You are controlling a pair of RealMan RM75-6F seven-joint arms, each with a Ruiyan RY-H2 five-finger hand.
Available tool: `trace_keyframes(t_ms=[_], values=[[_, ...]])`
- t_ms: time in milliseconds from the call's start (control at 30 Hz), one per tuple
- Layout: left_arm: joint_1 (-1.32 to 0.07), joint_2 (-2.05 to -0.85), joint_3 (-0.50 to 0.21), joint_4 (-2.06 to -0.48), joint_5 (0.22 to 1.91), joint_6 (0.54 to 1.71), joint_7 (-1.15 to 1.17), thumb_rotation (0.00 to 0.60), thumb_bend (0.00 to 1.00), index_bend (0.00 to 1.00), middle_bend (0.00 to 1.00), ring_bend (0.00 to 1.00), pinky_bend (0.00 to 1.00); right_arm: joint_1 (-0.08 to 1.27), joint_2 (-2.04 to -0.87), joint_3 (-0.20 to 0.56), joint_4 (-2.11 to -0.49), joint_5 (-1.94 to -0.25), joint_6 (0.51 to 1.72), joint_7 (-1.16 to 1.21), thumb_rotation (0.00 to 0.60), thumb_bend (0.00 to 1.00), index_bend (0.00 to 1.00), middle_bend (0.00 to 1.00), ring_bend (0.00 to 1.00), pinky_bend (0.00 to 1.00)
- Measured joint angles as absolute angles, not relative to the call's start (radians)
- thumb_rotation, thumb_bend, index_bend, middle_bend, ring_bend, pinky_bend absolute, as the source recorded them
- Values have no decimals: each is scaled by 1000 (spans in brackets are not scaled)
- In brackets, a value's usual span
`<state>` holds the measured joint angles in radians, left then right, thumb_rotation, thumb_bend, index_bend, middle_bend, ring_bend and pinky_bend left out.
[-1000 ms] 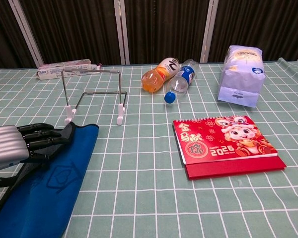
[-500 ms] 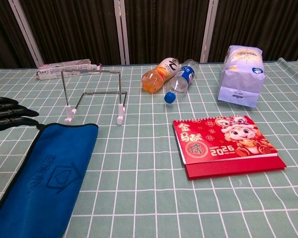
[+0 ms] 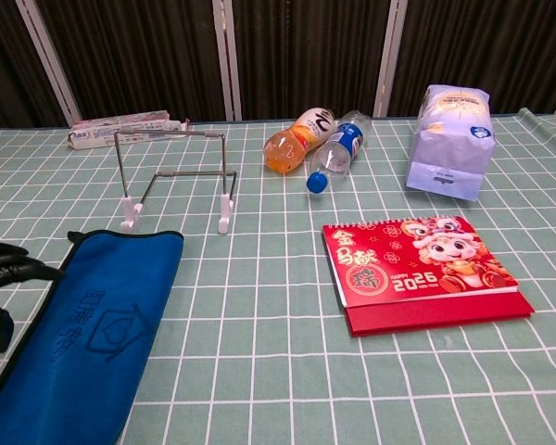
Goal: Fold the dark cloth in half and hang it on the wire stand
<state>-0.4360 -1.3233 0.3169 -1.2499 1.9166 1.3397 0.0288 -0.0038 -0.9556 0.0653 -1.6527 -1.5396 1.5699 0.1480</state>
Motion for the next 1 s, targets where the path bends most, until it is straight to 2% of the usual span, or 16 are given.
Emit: trace_keyframes(t_ms=[200,567,1000], values=[[-428,-1386,330,-1208,1953,1315,45,600,254,439,0,0,0,-3,-952,66,-1649,-1535,1566,161,600,0,10,0,0,0],[-402,-1486,333,-1049,2003,1391,-35,600,254,444,0,0,0,-1,-949,68,-1642,-1530,1563,176,600,0,10,0,0,0],[-407,-1535,328,-1021,2014,1383,-44,600,297,453,0,0,0,-3,-947,68,-1642,-1529,1567,183,600,0,8,0,0,0]])
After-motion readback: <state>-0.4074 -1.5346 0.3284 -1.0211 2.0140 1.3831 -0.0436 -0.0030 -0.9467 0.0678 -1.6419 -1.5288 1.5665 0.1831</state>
